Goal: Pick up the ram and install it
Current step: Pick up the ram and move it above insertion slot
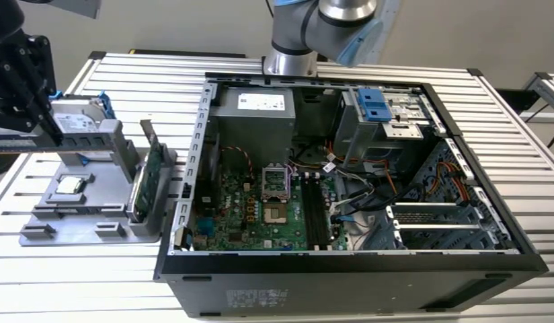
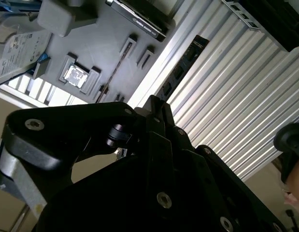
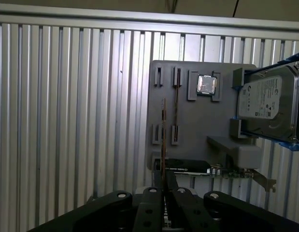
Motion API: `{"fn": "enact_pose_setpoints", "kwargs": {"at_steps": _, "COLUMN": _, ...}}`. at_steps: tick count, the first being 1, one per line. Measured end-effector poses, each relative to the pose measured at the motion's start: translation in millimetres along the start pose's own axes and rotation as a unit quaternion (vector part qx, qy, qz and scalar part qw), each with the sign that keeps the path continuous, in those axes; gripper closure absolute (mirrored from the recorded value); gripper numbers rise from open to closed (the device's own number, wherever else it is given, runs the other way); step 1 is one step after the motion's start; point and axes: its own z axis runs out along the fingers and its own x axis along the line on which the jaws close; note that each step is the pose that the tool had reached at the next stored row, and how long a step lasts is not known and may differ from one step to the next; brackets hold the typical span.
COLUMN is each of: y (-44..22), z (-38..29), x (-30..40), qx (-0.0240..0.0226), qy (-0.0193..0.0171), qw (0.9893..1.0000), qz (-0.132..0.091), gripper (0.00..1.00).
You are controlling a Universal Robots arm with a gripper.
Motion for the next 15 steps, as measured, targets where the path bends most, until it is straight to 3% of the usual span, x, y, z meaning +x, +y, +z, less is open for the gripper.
{"fn": "enact_pose_setpoints", "kwargs": {"at_steps": 9, "y": -0.2, "z": 0.1, "x": 0.0, "qx": 0.0, "qy": 0.0, "qw": 1.0, "qz": 0.0, "gripper": 1.0}}
{"fn": "enact_pose_setpoints", "kwargs": {"at_steps": 15, "y": -5.6, "z": -0.1, "x": 0.2, "qx": 0.0, "qy": 0.0, "qw": 1.0, "qz": 0.0, "gripper": 1.0}}
